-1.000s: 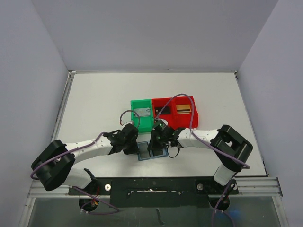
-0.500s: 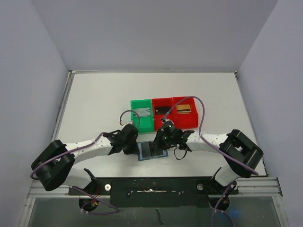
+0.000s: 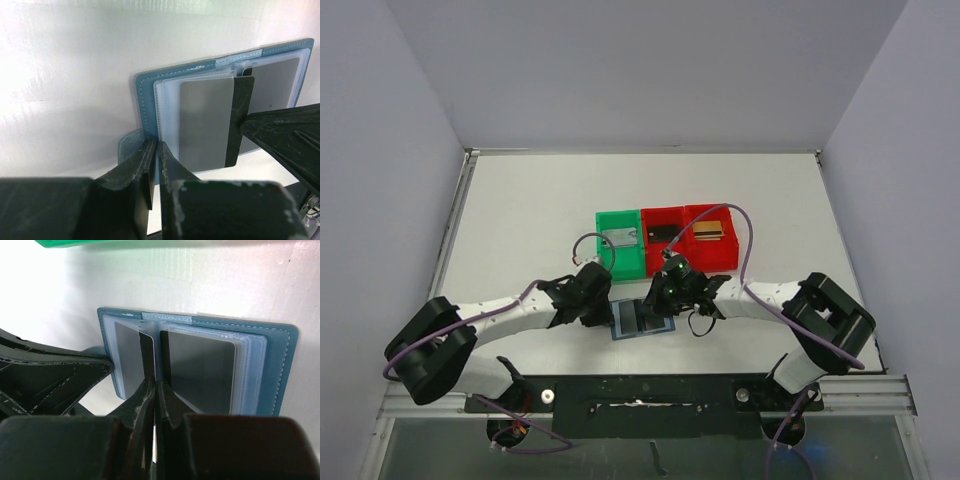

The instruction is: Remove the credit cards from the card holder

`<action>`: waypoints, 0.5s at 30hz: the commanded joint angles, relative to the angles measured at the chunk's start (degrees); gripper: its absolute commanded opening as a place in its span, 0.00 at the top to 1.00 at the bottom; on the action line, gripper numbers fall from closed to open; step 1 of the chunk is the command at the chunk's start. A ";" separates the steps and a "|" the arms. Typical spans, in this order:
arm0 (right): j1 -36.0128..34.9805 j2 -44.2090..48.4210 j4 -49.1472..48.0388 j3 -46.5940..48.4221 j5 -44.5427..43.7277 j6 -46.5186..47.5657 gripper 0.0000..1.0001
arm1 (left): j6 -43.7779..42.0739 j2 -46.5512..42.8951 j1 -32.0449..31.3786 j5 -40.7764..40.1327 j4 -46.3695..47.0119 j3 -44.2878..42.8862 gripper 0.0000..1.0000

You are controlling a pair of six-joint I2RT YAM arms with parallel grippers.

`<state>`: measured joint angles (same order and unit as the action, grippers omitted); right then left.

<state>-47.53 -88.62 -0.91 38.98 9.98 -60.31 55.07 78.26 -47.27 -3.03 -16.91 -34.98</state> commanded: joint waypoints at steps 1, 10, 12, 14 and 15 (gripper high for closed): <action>0.47 -0.66 -2.30 0.22 1.01 -0.20 1.00 | 0.13 -2.29 -0.28 0.01 -1.70 0.29 0.91; 0.51 -1.36 -2.13 0.66 0.83 -0.14 0.99 | -0.65 -7.64 -0.28 5.78 2.76 -2.45 0.67; 0.50 -1.31 -2.15 0.53 0.83 -0.12 0.99 | -0.75 -6.58 -0.28 8.54 5.34 -2.46 0.67; 0.55 -1.09 -2.16 0.40 0.75 -0.24 0.99 | -0.75 -4.88 -0.28 10.01 6.72 -2.46 0.68; 0.49 -0.96 -2.09 0.33 0.67 -0.24 0.99 | -0.64 -3.87 -0.28 10.10 6.79 -2.46 0.69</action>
<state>-47.27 -89.80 -0.95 38.96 10.50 -60.42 55.02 72.07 -47.27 2.72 -15.42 -35.16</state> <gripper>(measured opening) 0.022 0.324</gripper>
